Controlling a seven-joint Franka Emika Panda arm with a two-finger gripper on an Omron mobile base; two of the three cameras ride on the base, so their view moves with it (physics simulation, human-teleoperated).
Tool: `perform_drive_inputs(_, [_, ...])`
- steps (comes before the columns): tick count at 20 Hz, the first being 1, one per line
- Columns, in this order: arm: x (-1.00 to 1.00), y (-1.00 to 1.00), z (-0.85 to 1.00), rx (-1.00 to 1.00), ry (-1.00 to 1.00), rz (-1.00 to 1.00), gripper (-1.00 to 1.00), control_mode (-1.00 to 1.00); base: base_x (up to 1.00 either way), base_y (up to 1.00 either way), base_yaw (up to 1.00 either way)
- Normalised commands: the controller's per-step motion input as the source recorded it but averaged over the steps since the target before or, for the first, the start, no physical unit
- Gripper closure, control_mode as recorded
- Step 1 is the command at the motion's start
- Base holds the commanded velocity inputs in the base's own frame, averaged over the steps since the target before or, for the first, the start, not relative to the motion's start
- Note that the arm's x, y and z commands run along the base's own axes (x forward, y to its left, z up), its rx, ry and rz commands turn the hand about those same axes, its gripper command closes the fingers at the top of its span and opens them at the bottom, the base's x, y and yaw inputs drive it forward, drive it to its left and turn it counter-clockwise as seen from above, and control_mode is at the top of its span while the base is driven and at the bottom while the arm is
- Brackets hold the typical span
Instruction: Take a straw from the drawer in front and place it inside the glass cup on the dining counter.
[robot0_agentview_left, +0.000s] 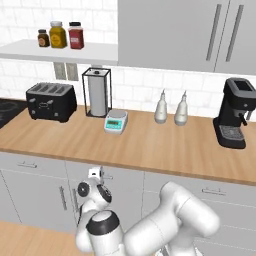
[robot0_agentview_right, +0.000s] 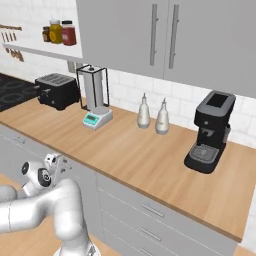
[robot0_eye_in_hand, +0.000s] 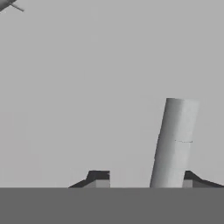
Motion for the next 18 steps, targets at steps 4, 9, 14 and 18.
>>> perform_drive_inputs(4, [-0.92,0.96,-0.79,-0.11,0.25,0.21,1.00,-1.00,0.00,0.00,0.00])
perform_drive_inputs(9, [-1.00,1.00,-0.86,-0.20,0.21,0.23,1.00,-1.00,0.00,0.00,0.00])
perform_drive_inputs(14, [-1.00,1.00,-0.90,-0.26,0.22,0.25,1.00,-1.00,0.00,0.00,0.00])
perform_drive_inputs(18, [-1.00,1.00,-0.98,-0.29,0.22,0.30,1.00,-1.00,0.00,0.00,0.00])
